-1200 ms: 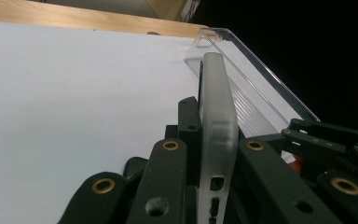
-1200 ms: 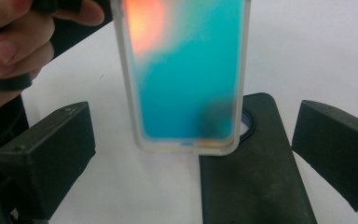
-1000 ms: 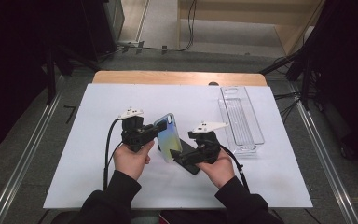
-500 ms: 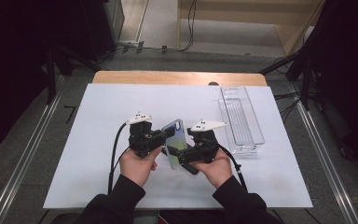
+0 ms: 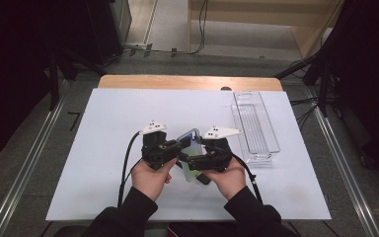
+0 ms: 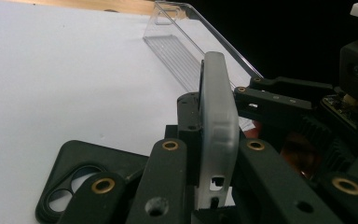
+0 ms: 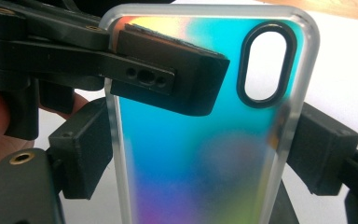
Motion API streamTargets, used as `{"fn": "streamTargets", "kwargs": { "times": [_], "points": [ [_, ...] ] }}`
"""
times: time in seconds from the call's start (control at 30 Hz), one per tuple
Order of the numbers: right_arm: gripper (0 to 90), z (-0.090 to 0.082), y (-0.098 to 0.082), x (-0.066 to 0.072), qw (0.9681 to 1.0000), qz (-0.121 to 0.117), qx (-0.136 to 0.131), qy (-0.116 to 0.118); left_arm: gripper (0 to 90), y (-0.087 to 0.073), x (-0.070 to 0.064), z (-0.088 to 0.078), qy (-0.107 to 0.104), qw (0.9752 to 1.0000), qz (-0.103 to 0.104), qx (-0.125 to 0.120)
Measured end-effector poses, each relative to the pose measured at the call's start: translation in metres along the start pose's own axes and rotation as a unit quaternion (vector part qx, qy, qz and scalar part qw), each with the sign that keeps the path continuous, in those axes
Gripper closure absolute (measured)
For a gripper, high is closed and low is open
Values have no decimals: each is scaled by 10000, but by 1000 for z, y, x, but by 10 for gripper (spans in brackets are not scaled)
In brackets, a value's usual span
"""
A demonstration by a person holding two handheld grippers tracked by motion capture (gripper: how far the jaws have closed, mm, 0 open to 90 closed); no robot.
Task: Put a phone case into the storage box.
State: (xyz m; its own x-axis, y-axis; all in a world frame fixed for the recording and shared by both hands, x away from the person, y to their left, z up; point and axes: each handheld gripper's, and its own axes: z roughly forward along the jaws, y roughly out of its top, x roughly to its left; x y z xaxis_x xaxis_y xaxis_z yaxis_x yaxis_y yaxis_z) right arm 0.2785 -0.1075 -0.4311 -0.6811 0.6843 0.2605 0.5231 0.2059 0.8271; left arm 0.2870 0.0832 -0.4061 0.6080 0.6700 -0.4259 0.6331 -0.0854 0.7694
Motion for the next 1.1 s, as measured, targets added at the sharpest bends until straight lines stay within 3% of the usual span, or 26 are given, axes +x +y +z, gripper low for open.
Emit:
{"fn": "streamTargets", "kwargs": {
  "times": [0.07, 0.17, 0.4, 0.57, 0.7, 0.8, 1.1],
  "points": [
    [154, 0, 0, 0, 10000, -14, 15, -49, 780, 1, 0, -1, -122, 9999, 21, -3],
    [155, -1, 1, 0, 10000, -16, 55, -69, 660, 3, -1, -3, -63, 10000, 48, 41],
    [155, -2, 0, -9, 9998, -11, 119, -171, 458, 9, 5, -9, -214, 9996, -123, 171],
    [155, -2, -3, -18, 9995, -18, 208, -218, 419, 12, 13, -14, -408, 9984, -250, 311],
    [155, -5, -3, -24, 9997, -32, 196, -123, 396, 14, 20, -19, -571, 9973, -259, 374],
    [155, -7, -2, -27, 9997, -54, 214, -97, 376, 16, 26, -23, -715, 9949, -421, 578],
    [155, -12, 1, -31, 9995, -96, 282, -38, 337, 11, 34, -22, -833, 9887, -3, 1247]
  ]
}}
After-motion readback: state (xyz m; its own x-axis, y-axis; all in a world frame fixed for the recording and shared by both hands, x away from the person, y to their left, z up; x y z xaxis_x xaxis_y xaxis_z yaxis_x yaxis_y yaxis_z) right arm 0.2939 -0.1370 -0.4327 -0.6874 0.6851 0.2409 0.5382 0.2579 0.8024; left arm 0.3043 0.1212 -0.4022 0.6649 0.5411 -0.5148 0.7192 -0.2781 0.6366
